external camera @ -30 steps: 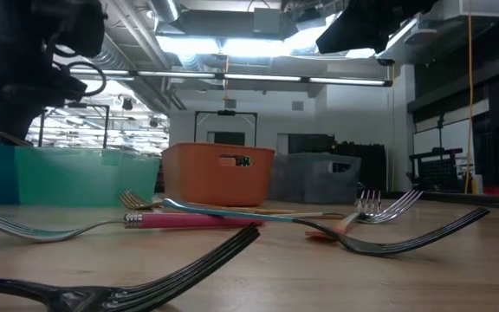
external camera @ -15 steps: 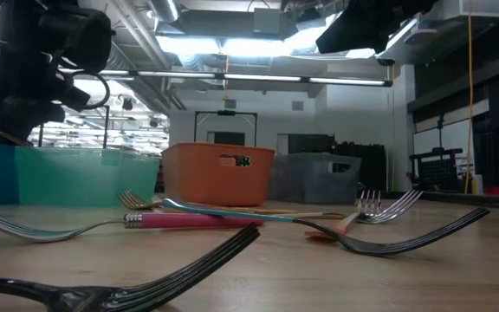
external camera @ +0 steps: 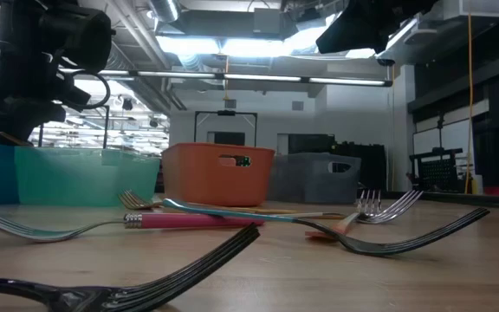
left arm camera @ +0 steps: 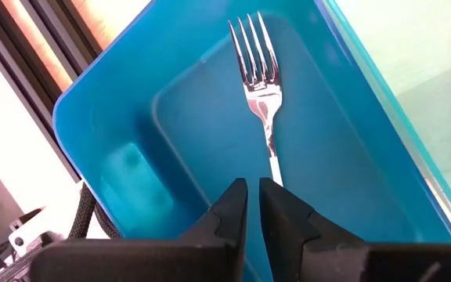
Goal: Sort silverware by color (type)
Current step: Put the blue fork into the black bin
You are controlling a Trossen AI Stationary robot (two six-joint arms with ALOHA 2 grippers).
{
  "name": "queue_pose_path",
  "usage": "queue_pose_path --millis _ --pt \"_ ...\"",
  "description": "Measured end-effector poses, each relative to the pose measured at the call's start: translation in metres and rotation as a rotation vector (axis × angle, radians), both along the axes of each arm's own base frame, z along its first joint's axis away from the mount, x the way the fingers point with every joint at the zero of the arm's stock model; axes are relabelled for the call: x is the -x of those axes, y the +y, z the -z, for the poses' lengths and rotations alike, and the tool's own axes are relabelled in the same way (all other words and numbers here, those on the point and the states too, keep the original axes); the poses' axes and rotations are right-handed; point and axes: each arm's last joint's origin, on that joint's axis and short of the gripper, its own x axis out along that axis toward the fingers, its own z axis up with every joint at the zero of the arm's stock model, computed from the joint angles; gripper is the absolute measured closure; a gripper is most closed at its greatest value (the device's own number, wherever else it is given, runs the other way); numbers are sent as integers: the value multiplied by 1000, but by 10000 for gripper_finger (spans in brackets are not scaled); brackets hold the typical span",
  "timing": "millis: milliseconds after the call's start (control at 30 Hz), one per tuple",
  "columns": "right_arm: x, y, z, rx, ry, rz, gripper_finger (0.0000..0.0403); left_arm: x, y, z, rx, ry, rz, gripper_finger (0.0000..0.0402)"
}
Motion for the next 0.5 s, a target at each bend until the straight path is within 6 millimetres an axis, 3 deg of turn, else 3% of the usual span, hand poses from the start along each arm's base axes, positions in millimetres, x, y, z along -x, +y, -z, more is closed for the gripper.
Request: queue_pose_path --millis 500 --pt "0 0 0 0 0 0 303 -1 0 0 -15 -15 -1 370"
